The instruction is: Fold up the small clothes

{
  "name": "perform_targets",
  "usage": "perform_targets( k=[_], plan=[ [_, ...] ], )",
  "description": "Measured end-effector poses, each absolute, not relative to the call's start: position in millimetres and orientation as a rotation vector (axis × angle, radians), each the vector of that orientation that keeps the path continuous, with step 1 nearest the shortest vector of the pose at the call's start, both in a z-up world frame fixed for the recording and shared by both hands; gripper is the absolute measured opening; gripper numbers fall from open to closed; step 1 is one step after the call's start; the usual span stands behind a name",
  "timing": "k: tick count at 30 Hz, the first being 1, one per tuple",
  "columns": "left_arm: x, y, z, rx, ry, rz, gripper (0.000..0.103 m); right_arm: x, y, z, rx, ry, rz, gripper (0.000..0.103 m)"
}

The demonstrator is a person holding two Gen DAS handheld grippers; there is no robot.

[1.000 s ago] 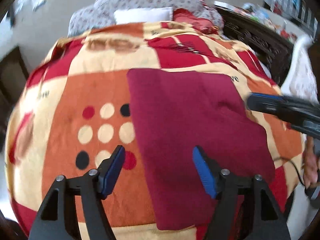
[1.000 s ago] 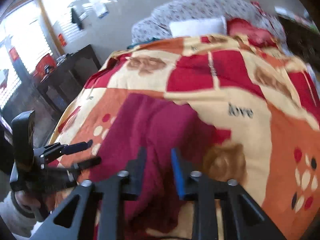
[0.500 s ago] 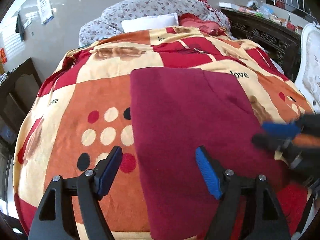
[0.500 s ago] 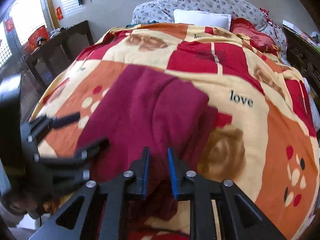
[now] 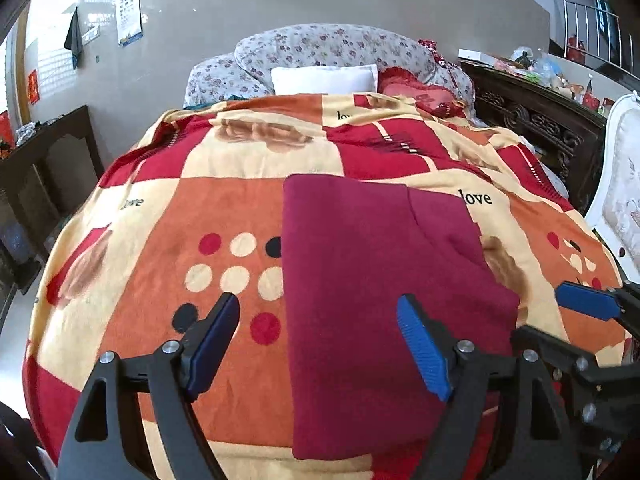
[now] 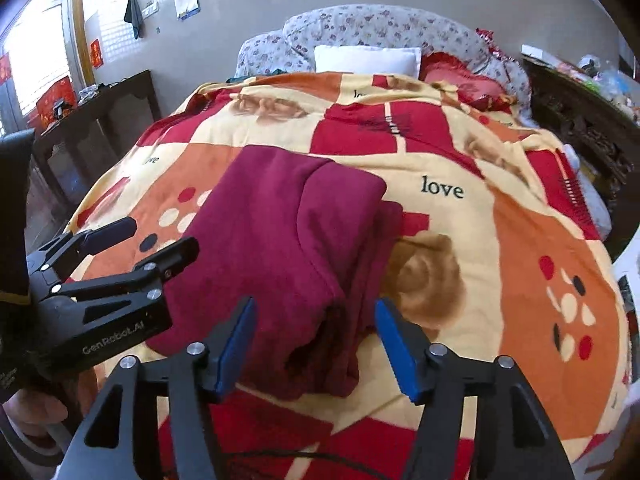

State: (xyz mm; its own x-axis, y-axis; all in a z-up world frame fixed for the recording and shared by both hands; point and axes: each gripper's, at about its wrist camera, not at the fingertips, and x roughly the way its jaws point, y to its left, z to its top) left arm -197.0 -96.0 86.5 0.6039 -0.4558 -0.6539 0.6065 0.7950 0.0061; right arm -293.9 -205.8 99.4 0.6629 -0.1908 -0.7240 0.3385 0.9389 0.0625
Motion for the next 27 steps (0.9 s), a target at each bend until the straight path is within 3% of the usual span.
perform_targets(
  k=[17, 27],
  plan=[
    [-195, -80, 90, 0.168, 0.709, -0.588, 0.081, -295, -203, 99, 0.217, 0.725, -0.430, 0.093],
    [-194, -76, 90, 0.173, 0.704, -0.573, 0.081, -292, -205, 96, 0.240, 0.710, -0.439, 0.095]
  ],
)
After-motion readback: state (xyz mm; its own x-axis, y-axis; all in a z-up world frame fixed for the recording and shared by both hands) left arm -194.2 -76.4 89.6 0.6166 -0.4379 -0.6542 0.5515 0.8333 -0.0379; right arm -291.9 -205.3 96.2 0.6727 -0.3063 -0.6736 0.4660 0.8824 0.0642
